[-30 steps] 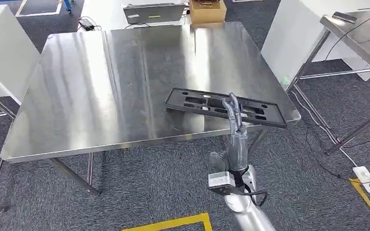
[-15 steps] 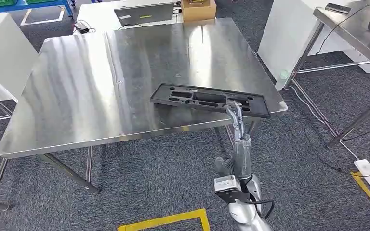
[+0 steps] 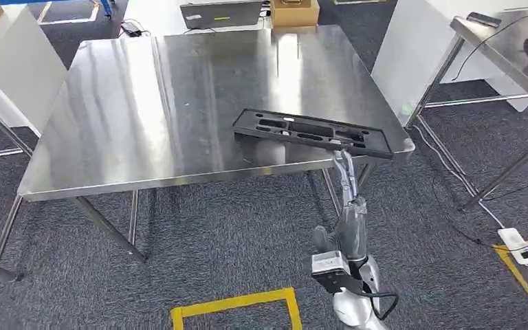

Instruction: Take the parts from the cabinet and place them on the table.

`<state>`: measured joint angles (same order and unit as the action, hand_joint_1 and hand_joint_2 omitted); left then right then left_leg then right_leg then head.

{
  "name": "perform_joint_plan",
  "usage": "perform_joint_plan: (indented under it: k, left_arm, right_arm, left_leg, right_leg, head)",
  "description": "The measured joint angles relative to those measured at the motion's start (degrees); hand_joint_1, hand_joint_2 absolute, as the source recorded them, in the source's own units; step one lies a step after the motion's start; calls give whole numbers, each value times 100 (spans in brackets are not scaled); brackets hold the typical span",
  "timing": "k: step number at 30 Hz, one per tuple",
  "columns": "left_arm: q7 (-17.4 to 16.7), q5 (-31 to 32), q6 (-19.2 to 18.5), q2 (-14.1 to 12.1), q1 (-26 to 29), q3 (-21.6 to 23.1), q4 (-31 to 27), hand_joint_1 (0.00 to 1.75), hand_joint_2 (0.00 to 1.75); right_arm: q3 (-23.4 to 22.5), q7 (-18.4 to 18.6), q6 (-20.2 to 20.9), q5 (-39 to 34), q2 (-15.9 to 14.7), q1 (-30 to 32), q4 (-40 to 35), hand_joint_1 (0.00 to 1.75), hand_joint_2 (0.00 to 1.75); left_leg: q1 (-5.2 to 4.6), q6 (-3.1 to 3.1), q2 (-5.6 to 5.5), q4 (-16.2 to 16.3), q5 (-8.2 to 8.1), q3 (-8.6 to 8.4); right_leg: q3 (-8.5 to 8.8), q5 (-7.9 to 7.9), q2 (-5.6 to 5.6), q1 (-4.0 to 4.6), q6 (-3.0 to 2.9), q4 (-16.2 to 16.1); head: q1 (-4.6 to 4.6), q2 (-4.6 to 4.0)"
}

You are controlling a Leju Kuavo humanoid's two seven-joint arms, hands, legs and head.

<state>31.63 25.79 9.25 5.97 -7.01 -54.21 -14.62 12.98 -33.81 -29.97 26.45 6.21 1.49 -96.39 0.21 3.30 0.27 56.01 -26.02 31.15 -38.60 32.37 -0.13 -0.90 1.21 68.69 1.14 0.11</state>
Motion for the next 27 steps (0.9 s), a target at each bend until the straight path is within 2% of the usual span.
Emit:
perform_joint_plan:
  k: [1, 2, 3, 4, 5, 6, 7, 8, 10, 11, 12, 13, 14, 15, 16, 17, 18, 19, 20, 21, 22, 23, 25, 26, 27]
  left_arm:
    - [0, 0, -6, 2, 2, 0, 0, 0, 0]
    - [2, 0, -13, 7, 2, 0, 0, 0, 0]
    - [9, -4, -15, 13, 3, 0, 0, 0, 0]
    - [11, -13, -15, 17, 4, 0, 0, 0, 0]
    - [20, -24, -15, 22, 4, 0, 0, 0, 0]
    - [35, -57, -15, 28, 3, 0, 0, 0, 0]
    - [46, -61, -15, 33, 9, -2, 0, 0, 0]
    - [55, -61, -17, 33, 12, -2, 0, 0, 0]
    - [77, -68, -15, 33, 17, -11, 0, 0, 0]
    - [87, -74, -17, 33, 36, -18, 0, 0, 0]
    - [101, -90, -17, 17, 56, -35, 0, 0, 0]
    - [114, -96, -20, 28, 79, -57, 0, 0, 0]
    - [118, -98, -20, 31, 88, -70, 0, 0, 0]
    - [125, -114, -20, 31, 92, -83, 0, 0, 0]
    - [129, -114, -22, 28, 95, -87, 0, 0, 0]
    - [129, -114, -20, 28, 97, -92, 0, 0, 0]
    - [129, -114, -22, 31, 99, -101, 0, 0, 0]
    - [131, -116, -22, 31, 98, -105, 0, 0, 0]
    - [138, -118, -24, 28, 98, -107, 0, 0, 0]
    - [149, -120, -24, 26, 95, -109, 0, 0, 0]
    - [162, -122, -31, 28, 85, -111, -2, 0, 0]
    - [175, -125, -39, 28, 86, -111, -4, 0, 0]
    - [229, -148, -80, 29, 110, -127, -4, 0, 0]
    - [251, -173, -85, 28, 115, -136, -4, 0, 0]
    - [260, -177, -87, 33, 120, -151, -4, 0, 0]
  right_arm:
    - [-30, 4, 2, -2, 0, 27, 0, 0, 0]
    - [-57, 7, 13, -2, -7, 54, 2, 0, 0]
    - [-79, 7, 42, -13, -15, 70, 11, 0, 0]
    - [-98, 9, 63, -20, -22, 72, 28, 0, 0]
    - [-111, 4, 76, -48, -24, 69, 39, 0, 0]
    - [-120, -2, 96, -98, -26, 55, 54, 0, 0]
    - [-133, -9, 120, -131, -26, 27, 76, 0, 0]
    - [-138, -24, 129, -151, -26, 23, 101, 0, 0]
    - [-166, -42, 140, -242, -35, -3, 155, 0, 0]
    - [-175, -59, 149, -287, -37, -8, 190, 0, 0]
    - [-181, -79, 153, -321, -35, -28, 232, 0, 0]
    - [-186, -85, 166, -347, -33, -34, 258, 0, 0]
    - [-190, -103, 168, -356, -28, -34, 271, 0, 0]
    - [-192, -103, 172, -361, -28, -34, 284, 0, 0]
    - [-194, -103, 173, -365, -28, -34, 302, 0, 0]
    - [-197, -103, 175, -365, -28, -33, 319, 0, 0]
    - [-199, -105, 175, -365, -28, -33, 339, 0, 0]
    - [-201, -105, 175, -365, -28, -34, 356, 0, 0]
    - [-203, -107, 175, -365, -28, -34, 369, 0, 0]
    - [-210, -116, 175, -369, -28, -34, 374, 0, 0]
    - [-214, -127, 175, -385, -28, -30, 372, 0, 0]
    - [-229, -140, 175, -396, -31, -33, 374, 0, 0]
    - [-240, -205, 171, -437, -31, -20, 374, 0, 0]
    - [-242, -227, 168, -468, -31, 12, 372, 0, 0]
    - [-256, -238, 162, -485, -37, 41, 372, 0, 0]
  left_leg:
    - [-13, 1, 1, 9, 63, 94]
    - [-23, -1, 1, 16, 126, 160]
    - [-27, -8, 3, 26, 191, 243]
    - [-30, -20, 3, 34, 242, 320]
    - [-30, -37, 0, 48, 290, 389]
    - [-31, -60, -6, 77, 337, 445]
    - [-50, -96, -10, 106, 371, 496]
    - [-52, -125, -13, 102, 422, 503]
    - [-51, -186, -13, 108, 499, 506]
    - [-56, -215, -25, 108, 537, 523]
    - [-18, -239, -38, 154, 479, 574]
    - [-11, -275, -44, 318, 138, 643]
    - [7, -316, -43, 629, -239, 720]
    - [22, -353, -43, 1036, -568, 817]
    - [35, -385, -43, 1481, -796, 919]
    - [50, -405, -42, 1790, -833, 961]
    - [66, -418, -42, 1876, -670, 885]
    - [89, -427, -41, 1710, -465, 701]
    - [112, -428, -40, 1332, -268, 391]
    - [127, -424, -42, 839, -199, 25]
    - [131, -417, -50, 346, -404, -285]
    - [88, -386, -66, 91, -477, -453]
    - [38, -309, -76, 141, -438, -377]
    - [18, -240, -74, 126, -387, -345]
    - [65, -135, -47, 54, -276, -271]
  right_leg:
    - [-87, 173, 0, 1, 5, 401]
    - [-82, 184, 0, 1, 50, 609]
    - [50, 75, 0, 1, 114, 551]
    - [282, -104, -1, 2, 179, 283]
    - [605, -267, -1, 2, 220, -160]
    - [1002, -335, 0, 2, 207, -736]
    - [1287, -148, 3, 15, 125, -1250]
    - [1350, -148, 4, 68, 76, -1313]
    - [1245, -181, 9, 78, 36, -1292]
    - [1210, -224, 4, 46, -23, -1303]
    - [1169, -293, -28, -49, -85, -1304]
    - [1091, -359, -31, -33, -156, -1305]
    - [1020, -420, -34, -29, -186, -1304]
    - [955, -487, -36, -21, -190, -1298]
    - [899, -553, -42, -14, -184, -1288]
    - [807, -614, -47, -13, -172, -1270]
    - [696, -676, -47, -14, -151, -1242]
    - [612, -717, -47, -18, -128, -1212]
    - [532, -755, -47, -24, -108, -1178]
    - [474, -782, -45, -26, -68, -1142]
    - [448, -809, -46, -20, -28, -1110]
    - [425, -837, -48, 5, 15, -1091]
    - [421, -943, -64, -11, 100, -1129]
    - [415, -999, -63, -19, 149, -1154]
    - [374, -1009, -65, 31, 192, -1131]
  head:
    - [-7, 0]
    - [-4, 0]
    - [-7, 0]
    - [-4, 0]
    - [-5, 0]
    - [-4, 0]
    - [-5, 0]
    - [-24, 0]
    - [-7, 0]
    - [-7, 0]
    - [-7, 0]
    - [-22, 0]
    - [-35, 0]
    - [-31, 0]
    - [-37, 0]
    - [-33, 0]
    - [-35, 0]
    - [-37, 0]
    - [-35, 0]
    - [-37, 0]
    - [-39, 0]
    - [-31, 0]
    - [-30, 0]
    - [-17, 0]
    - [-13, 0]
